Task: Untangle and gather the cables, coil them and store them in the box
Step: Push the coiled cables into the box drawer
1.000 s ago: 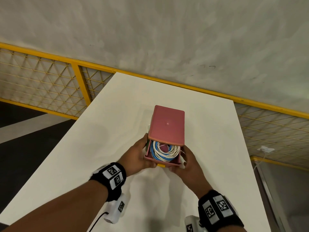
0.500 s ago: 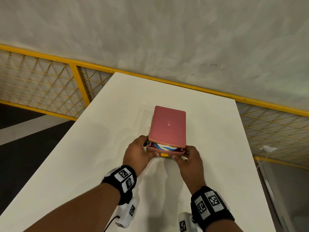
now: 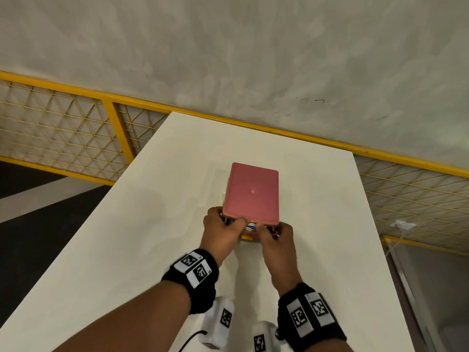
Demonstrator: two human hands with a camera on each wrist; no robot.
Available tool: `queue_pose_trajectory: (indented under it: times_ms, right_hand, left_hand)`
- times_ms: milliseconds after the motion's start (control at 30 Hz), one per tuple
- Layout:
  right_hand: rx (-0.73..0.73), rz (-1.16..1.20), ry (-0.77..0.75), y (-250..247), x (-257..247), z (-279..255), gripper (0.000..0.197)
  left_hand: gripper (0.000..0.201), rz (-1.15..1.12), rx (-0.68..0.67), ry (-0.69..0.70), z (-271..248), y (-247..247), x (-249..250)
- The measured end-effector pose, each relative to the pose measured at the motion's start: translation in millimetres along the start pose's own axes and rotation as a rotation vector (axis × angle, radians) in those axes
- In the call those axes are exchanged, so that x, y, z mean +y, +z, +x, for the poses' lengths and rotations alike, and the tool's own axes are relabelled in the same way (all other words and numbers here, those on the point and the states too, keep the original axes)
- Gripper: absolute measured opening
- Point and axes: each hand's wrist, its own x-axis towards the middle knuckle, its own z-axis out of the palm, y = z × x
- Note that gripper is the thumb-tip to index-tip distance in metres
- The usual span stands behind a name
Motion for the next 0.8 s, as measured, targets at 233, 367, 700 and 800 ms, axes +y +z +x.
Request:
queue_pose_trajectory:
  times_ms: [233, 367, 700, 800]
  right_hand:
    - [0.054, -0.026, -0.042, 6.1, 2.8, -2.2, 0.025]
    - [0.037, -0.033, -0.005, 9.8, 10.6, 6.6, 0.036]
    - [-0.156, -0.033, -0.089, -12.8, 6.4, -10.4, 0.043]
    - [-0.207, -0.166, -0.192, -21.6, 13.4, -9.1, 0.056]
  left_hand:
    - [0.067, 0.082, -0.074, 0.069, -8.0, -8.9, -2.9]
    - [0.062, 0.102, -0.034, 0.041, -5.6, -4.4, 0.5]
    - [0.062, -0.030, -0.349, 0.160, -16.4, -24.9, 10.8]
    - [0.070, 0.086, -0.413, 0.259, -14.9, -35.9, 7.9]
